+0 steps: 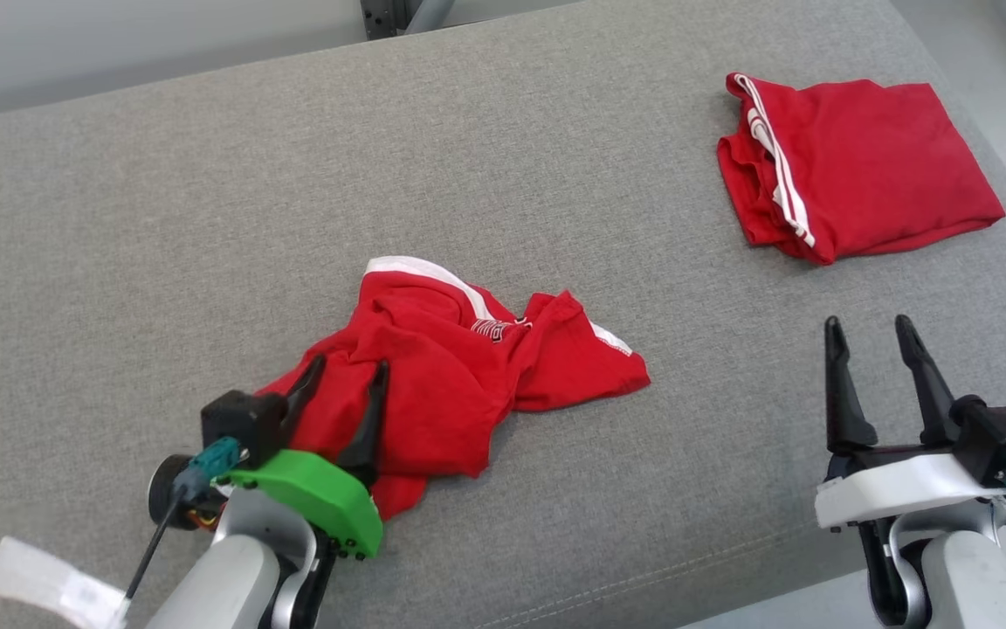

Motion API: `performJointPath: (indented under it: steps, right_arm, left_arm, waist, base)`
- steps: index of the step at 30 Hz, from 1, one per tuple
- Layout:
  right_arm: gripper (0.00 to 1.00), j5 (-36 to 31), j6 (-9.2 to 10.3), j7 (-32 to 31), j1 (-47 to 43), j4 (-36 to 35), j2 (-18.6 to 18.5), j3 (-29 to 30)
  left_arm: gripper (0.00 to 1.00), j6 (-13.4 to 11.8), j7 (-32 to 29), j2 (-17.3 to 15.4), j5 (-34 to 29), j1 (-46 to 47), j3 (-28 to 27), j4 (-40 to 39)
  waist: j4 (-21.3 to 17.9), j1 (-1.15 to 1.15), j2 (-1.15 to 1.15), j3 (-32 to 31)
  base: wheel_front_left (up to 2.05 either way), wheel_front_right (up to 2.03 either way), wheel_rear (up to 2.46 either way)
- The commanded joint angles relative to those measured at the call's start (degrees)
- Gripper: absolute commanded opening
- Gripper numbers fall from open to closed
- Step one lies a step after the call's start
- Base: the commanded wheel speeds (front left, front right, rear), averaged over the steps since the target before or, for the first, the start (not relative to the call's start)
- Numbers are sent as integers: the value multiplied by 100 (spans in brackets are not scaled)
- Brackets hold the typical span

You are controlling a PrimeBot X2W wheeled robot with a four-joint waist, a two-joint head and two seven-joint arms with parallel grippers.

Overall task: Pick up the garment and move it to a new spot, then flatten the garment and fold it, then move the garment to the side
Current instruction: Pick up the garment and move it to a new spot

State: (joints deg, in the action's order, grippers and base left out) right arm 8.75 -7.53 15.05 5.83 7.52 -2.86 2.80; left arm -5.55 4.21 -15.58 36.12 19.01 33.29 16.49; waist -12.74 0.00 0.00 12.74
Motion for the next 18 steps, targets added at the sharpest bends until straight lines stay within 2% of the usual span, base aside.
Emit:
performJointPath:
  steps: [1, 4, 6, 9, 11, 14, 18]
  right_arm:
    - [100, 50, 9, 14, -62, -22, -7, 61]
    - [100, 48, 9, 15, -100, -68, -5, 212]
    - [100, -38, 9, 14, -107, -126, -8, 333]
    - [100, -234, 9, 14, -132, -211, -7, 483]
    - [100, -390, 9, 14, -174, -272, -7, 583]
    - [100, -646, 9, 14, -387, -253, -9, 648]
    - [100, -789, 9, 14, -587, -138, -28, 640]
  left_arm:
    - [100, -7, 126, -78, 22, -154, -62, -63]
    - [100, -146, 509, -260, -59, -484, -206, -398]
    - [100, -350, 757, -426, -297, -697, -273, -695]
    - [100, -599, 974, -524, -475, -1060, -409, -1156]
    - [100, -679, 1063, -566, -570, -1292, -555, -1367]
    - [100, -607, 1101, -569, -736, -1780, -900, -1474]
    - [100, -532, 1100, -380, -886, -2297, -1587, -1380]
  waist:
    - [56, 0, 0, -23]
    - [204, 0, 0, -86]
    - [334, 0, 0, -122]
    - [545, 0, 0, -190]
    - [694, 0, 0, -259]
    - [938, 0, 0, -566]
    - [1122, 0, 0, -848]
  base:
    - [0, 0, 0]
    - [0, 0, 0]
    - [0, 0, 0]
    - [0, 0, 0]
    - [0, 0, 0]
    - [0, 0, 0]
    - [0, 0, 0]
